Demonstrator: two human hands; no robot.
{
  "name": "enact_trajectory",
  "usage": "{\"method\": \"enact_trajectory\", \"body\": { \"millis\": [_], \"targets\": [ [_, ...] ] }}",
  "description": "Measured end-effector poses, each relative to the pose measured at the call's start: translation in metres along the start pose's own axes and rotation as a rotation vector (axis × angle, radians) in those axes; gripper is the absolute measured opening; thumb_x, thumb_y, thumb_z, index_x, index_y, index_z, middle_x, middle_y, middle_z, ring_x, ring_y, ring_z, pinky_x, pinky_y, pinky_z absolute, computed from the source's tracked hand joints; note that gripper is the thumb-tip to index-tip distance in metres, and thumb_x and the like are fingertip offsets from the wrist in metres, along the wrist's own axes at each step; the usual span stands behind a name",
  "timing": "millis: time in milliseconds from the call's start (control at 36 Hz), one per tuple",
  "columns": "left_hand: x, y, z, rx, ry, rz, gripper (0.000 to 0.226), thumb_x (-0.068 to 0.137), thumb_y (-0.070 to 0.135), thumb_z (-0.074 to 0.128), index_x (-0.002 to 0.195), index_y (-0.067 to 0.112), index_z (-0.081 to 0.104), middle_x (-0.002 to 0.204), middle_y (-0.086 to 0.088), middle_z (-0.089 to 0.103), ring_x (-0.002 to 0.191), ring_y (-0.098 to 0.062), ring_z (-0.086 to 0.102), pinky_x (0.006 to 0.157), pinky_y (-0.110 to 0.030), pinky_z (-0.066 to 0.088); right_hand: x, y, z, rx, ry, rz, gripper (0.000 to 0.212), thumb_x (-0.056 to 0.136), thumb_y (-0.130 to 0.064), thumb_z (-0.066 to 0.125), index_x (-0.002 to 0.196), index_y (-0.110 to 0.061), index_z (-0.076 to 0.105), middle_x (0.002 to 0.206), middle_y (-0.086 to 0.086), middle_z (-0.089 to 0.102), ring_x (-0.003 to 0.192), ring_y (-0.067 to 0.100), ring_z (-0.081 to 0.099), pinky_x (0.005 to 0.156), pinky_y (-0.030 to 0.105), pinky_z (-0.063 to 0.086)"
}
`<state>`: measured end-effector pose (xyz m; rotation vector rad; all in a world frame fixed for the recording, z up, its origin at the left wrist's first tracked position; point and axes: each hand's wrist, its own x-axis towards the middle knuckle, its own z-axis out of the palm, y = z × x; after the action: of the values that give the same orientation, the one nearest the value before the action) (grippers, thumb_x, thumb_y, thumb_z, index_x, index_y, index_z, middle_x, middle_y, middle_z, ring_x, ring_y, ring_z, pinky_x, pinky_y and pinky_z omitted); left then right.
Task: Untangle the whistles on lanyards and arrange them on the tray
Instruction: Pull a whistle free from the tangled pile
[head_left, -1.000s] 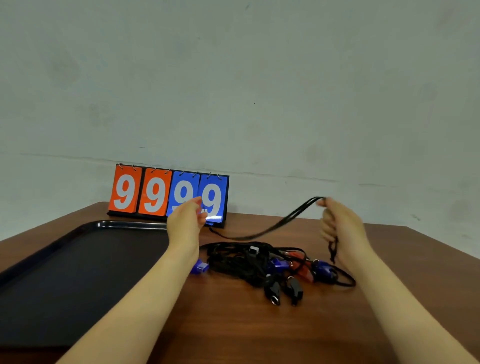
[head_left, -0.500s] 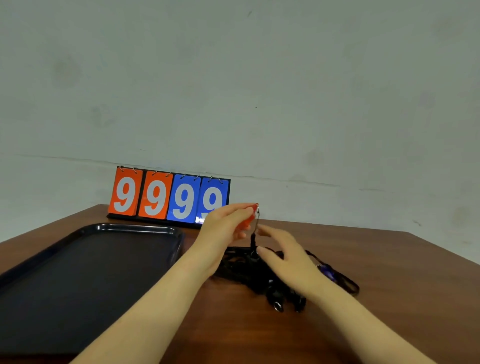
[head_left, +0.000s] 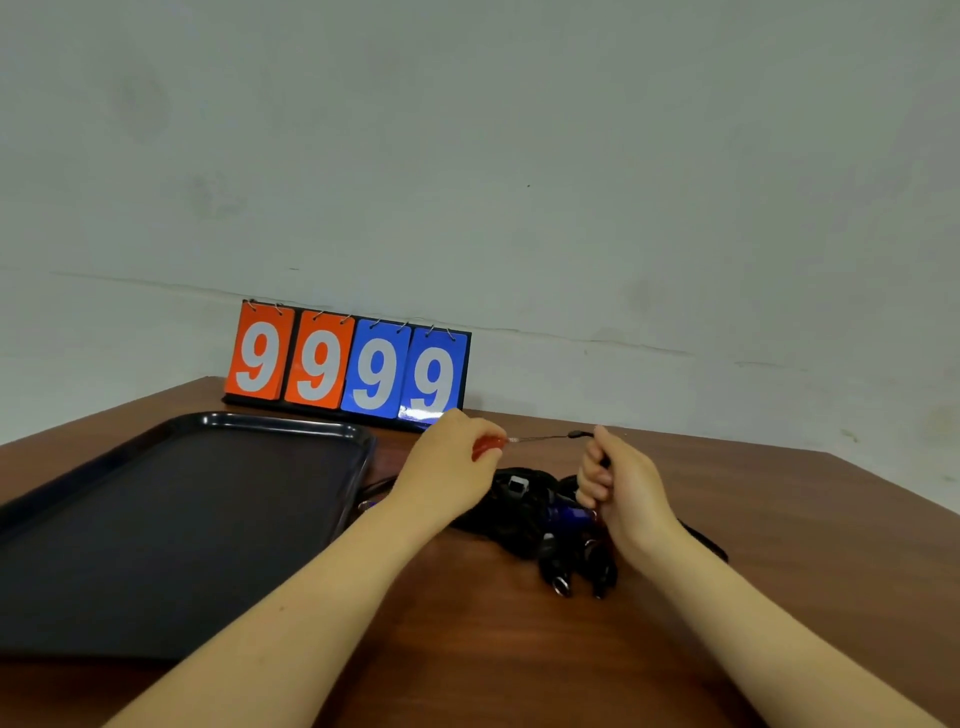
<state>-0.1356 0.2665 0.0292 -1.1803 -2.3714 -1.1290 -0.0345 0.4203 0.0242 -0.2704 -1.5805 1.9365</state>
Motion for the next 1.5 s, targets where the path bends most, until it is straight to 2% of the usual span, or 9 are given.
{"method": "enact_trajectory", "body": {
  "millis": [222,333,444,583,667,778,861,1167,1500],
  "targets": [
    [-0.003,0.002,0.018,0.134,-0.086,0.021,0.028,0.095,0.03,0.055,0.121,0.028,0.062,0.115,0.006,0.059,0.109,-0.011,0.052,0.091,-0.025,0.044,0.006,0.0,-0.008,0.193,0.002,0.052,0.028,0.099,-0.018,0.039,0.074,-0.01,0.048,0.05,-0.004,0.029,0.042,0.009,0.024,0.041,0.022,0.023],
    [-0.001,0.013,0.021,-0.281,-0.081,-0.089,0.017,0.091,0.025,0.063,0.107,0.025,0.061,0.104,0.012,0.062,0.095,-0.003,0.056,0.084,-0.018,0.044,0.007,0.001,-0.011,0.203,0.025,0.045,0.027,0.1,-0.017,0.039,0.077,-0.009,0.051,0.05,-0.004,0.03,0.042,0.009,0.023,0.04,0.021,0.022],
    [-0.003,0.019,0.021,-0.757,-0.091,-0.259,0.018,0.09,0.019,0.065,0.107,0.018,0.06,0.104,-0.002,0.069,0.092,-0.014,0.065,0.087,-0.029,0.053,0.009,0.003,-0.012,0.047,0.056,0.009,0.025,0.1,-0.017,0.044,0.08,-0.007,0.057,0.049,-0.005,0.033,0.04,0.008,0.025,0.038,0.021,0.024],
    [-0.003,0.021,0.02,-1.293,-0.053,-0.354,0.036,0.092,0.003,0.06,0.126,0.006,0.052,0.107,-0.012,0.069,0.091,-0.015,0.068,0.081,-0.023,0.056,0.003,0.011,-0.008,-0.399,0.013,-0.113,0.024,0.098,-0.019,0.047,0.085,-0.008,0.064,0.053,-0.004,0.035,0.046,0.01,0.029,0.044,0.023,0.026],
    [-0.002,0.02,0.016,-1.393,-0.002,-0.352,0.019,0.092,0.0,0.056,0.111,0.003,0.06,0.099,-0.015,0.071,0.084,-0.014,0.07,0.073,-0.02,0.056,-0.004,0.015,-0.002,-0.791,-0.05,-0.279,0.022,0.096,-0.022,0.051,0.08,-0.019,0.067,0.064,-0.003,0.059,0.058,0.008,0.053,0.058,0.02,0.042],
    [0.001,0.014,0.016,-1.281,0.111,-0.383,0.021,0.093,0.006,0.059,0.112,0.005,0.065,0.092,-0.005,0.074,0.09,-0.013,0.07,0.086,-0.026,0.054,-0.012,0.019,0.007,-0.956,-0.211,-0.374,0.018,0.095,-0.023,0.054,0.082,-0.025,0.067,0.082,-0.011,0.068,0.081,0.0,0.062,0.075,0.018,0.047],
    [0.002,0.01,0.018,-1.206,0.169,-0.401,0.011,0.092,0.01,0.061,0.092,0.015,0.071,0.092,-0.001,0.074,0.103,-0.018,0.065,0.099,-0.034,0.048,-0.014,0.017,0.009,-0.956,-0.247,-0.389,0.018,0.095,-0.023,0.054,0.085,-0.024,0.069,0.085,-0.013,0.069,0.085,0.0,0.063,0.08,0.023,0.051],
    [0.0,0.007,0.021,-1.024,0.108,-0.392,0.016,0.091,0.015,0.063,0.104,0.019,0.07,0.101,-0.001,0.071,0.094,-0.012,0.065,0.084,-0.023,0.053,-0.018,0.016,0.012,-0.962,-0.288,-0.467,0.018,0.095,-0.022,0.054,0.087,-0.028,0.069,0.085,-0.017,0.068,0.089,-0.004,0.062,0.077,0.01,0.045],
    [-0.004,0.011,0.022,-0.519,-0.115,-0.09,0.017,0.092,0.024,0.062,0.106,0.033,0.067,0.112,0.008,0.064,0.103,-0.005,0.059,0.093,-0.023,0.047,-0.012,0.001,0.003,-0.442,-0.077,-0.322,0.031,0.096,-0.021,0.054,0.066,-0.013,0.055,0.046,-0.011,0.04,0.042,0.002,0.034,0.044,0.014,0.03]
  ]
}}
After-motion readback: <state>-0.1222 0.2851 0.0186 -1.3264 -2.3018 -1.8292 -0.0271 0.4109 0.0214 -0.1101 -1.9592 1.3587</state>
